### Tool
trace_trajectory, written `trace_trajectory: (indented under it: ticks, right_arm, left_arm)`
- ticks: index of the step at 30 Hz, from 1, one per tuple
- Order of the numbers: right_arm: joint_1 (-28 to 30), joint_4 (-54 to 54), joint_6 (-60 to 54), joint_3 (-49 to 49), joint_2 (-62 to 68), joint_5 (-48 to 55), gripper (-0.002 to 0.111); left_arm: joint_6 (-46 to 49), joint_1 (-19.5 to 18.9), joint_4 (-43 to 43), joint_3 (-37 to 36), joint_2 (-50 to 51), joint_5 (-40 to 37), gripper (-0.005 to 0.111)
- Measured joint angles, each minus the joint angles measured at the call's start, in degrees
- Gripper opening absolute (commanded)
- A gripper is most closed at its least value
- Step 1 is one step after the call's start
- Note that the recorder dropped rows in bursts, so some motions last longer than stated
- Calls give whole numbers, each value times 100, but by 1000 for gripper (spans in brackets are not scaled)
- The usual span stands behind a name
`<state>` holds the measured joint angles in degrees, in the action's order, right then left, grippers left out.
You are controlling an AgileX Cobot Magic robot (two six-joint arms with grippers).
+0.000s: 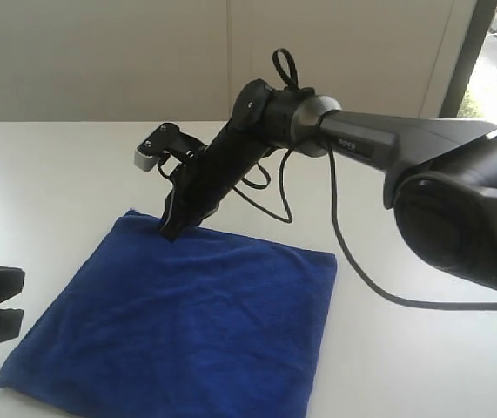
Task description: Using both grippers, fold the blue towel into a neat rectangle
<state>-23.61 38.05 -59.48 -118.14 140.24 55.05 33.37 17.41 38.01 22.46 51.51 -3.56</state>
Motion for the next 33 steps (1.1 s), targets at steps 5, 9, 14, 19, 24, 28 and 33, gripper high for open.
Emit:
trace_trajectory:
  ticks: [5, 9, 14, 19, 24, 28, 33]
  right_arm:
    - [0, 46, -10, -220, 276, -89, 0]
    - [0, -109, -10, -224, 419, -232, 0]
    - [0, -355, 85, -245, 430, -442, 0]
    - [0, -855, 450, -271, 430, -723, 0]
    - [28, -1478, 1158, -293, 430, -1143, 0]
    - [129, -1594, 1285, -293, 430, -1157, 0]
    - [206, -1649, 1414, -317, 430, -977, 0]
  left_arm:
    - [-10, 0, 0, -30, -231, -25, 0]
    - [-10, 0, 0, -39, -244, -34, 0]
    - [-18, 0, 0, -39, -244, -46, 0]
    - [-18, 0, 0, -39, -244, -46, 0]
    - [-18, 0, 0, -39, -244, -46, 0]
    - [-18, 0, 0, -39, -244, -46, 0]
    - [-30, 0, 0, -39, -244, -46, 0]
